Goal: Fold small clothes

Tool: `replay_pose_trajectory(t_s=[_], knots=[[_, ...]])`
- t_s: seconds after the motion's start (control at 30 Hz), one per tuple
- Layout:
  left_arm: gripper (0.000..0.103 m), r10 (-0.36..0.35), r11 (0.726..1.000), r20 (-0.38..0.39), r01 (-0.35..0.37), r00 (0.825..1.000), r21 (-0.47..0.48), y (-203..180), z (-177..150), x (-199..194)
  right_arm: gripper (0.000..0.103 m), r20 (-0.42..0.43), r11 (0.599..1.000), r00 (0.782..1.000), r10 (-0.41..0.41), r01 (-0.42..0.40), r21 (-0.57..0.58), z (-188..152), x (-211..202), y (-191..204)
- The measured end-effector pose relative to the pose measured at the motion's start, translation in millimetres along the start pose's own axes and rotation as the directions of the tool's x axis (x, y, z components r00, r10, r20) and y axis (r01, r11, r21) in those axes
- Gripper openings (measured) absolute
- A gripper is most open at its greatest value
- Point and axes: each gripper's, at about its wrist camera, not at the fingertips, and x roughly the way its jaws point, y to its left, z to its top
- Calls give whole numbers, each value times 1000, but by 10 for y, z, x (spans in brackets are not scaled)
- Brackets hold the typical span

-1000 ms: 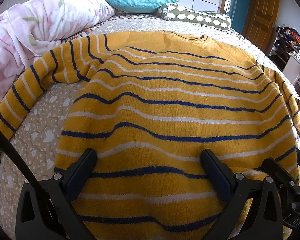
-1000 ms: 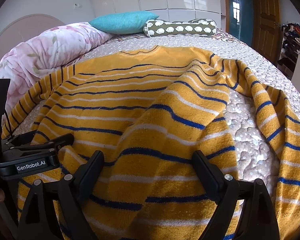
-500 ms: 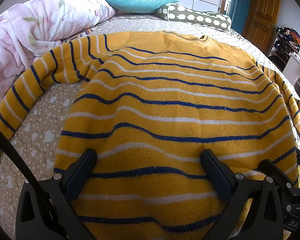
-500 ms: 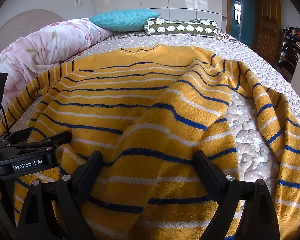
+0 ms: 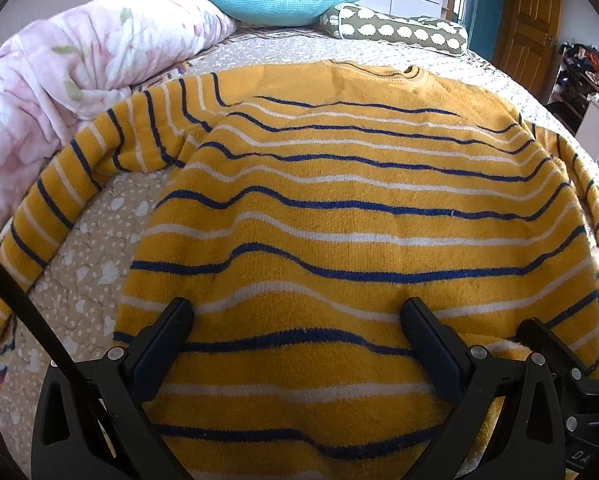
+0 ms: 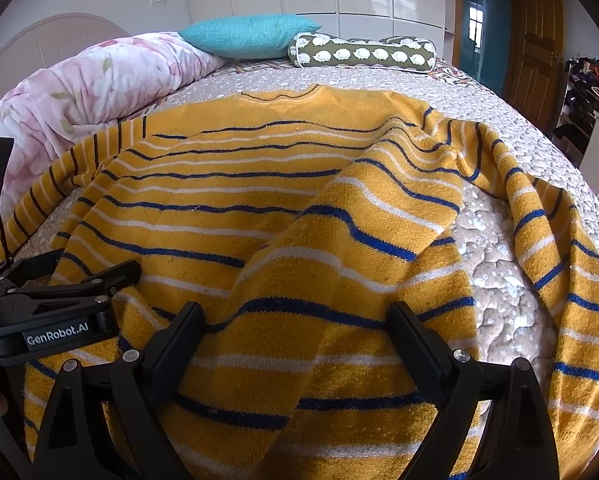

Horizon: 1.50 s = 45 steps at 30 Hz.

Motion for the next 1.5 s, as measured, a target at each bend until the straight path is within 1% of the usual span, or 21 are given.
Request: replay_pose_trajectory(t_s=[0.03, 0.1, 0.17, 0.23, 0.37, 0.43, 0.47, 0.53, 0.57, 0.67, 0.77, 0.93, 1.07, 1.13, 1.17, 1.2, 1.27, 1.33, 1.43, 1.47, 1.5], knots=[[103, -12, 1000, -11, 12, 1000, -15, 36, -4, -23, 96, 1, 1000, 1000, 6, -6, 2, 0, -7, -7], [89, -17, 997, -34, 14, 999, -76, 115, -24, -146, 96, 7, 1000, 1000, 28, -28, 9, -3, -27, -28], [83, -50, 989, -32, 45, 998, -138, 176, -87, -333, 96, 13, 998, 998, 58, -58, 26, -12, -55, -71], [83, -78, 984, 12, 79, 997, -159, 199, -207, -635, 98, 9, 997, 997, 73, -73, 29, -9, -55, -76], [83, -22, 994, 113, 34, 993, -105, 102, -434, -1141, 99, -10, 997, 997, 73, -73, 15, 9, -53, -41], [83, -35, 995, 142, 47, 989, -86, 81, -512, -1318, 87, -4, 997, 997, 76, -76, 28, 30, -171, -73], [83, -48, 995, 151, 61, 987, -80, 79, -530, -1382, 70, 8, 995, 996, 93, -93, 41, 27, -250, -106], [83, -78, 994, 175, 91, 981, -66, 95, -583, -1522, 65, 79, 983, 984, 157, -163, 81, -35, -629, -293], [83, -77, 994, 183, 90, 980, -63, 103, -611, -1568, 65, 112, 984, 983, 147, -157, 85, -81, -809, -395], [84, -60, 993, 174, 76, 983, -87, 123, -668, -1564, 75, 166, 994, 985, 37, -53, 96, -287, -1232, -756], [84, -90, 987, 146, 108, 985, -119, 130, -713, -1483, 79, 140, 995, 986, -92, 87, 45, -561, -1421, -1041], [84, -103, 988, 113, 115, 988, -107, 38, -748, -1385, 79, 85, 989, 991, -104, 112, -98, -909, -1392, -1009], [84, -99, 990, 120, 110, 988, -84, -24, -764, -1421, 78, 106, 945, 967, -230, 248, -212, -1035, -1172, -860], [84, -100, 990, 128, 112, 987, -85, -13, -761, -1453, 51, 90, 942, 970, -225, 240, -237, -1051, -1092, -888], [84, -100, 990, 132, 112, 986, -87, 3, -759, -1471, 10, 74, 945, 974, -214, 226, -235, -1014, -1094, -921], [84, -98, 990, 135, 111, 986, -89, 19, -754, -1485, 6, 74, 949, 973, -218, 229, -218, -954, -1115, -988], [84, -93, 988, 148, 110, 985, -109, 97, -754, -1531, 6, 132, 980, 975, -180, 189, -56, -744, -1412, -1392], [84, -89, 985, 157, 110, 984, -134, 185, -739, -1561, 6, 178, 970, 954, -241, 229, 87, -592, -1703, -1844], [84, -91, 976, 169, 121, 981, -181, 340, -750, -1606, 6, 200, 898, 902, -382, 311, 310, -414, -2142, -2751], [84, -91, 974, 171, 124, 981, -190, 372, -749, -1611, 6, 190, 861, 884, -427, 333, 385, -377, -2276, -3088], [84, -93, 972, 174, 127, 980, -199, 403, -753, -1623, 6, 181, 838, 875, -449, 343, 424, -340, -2338, -3266]])
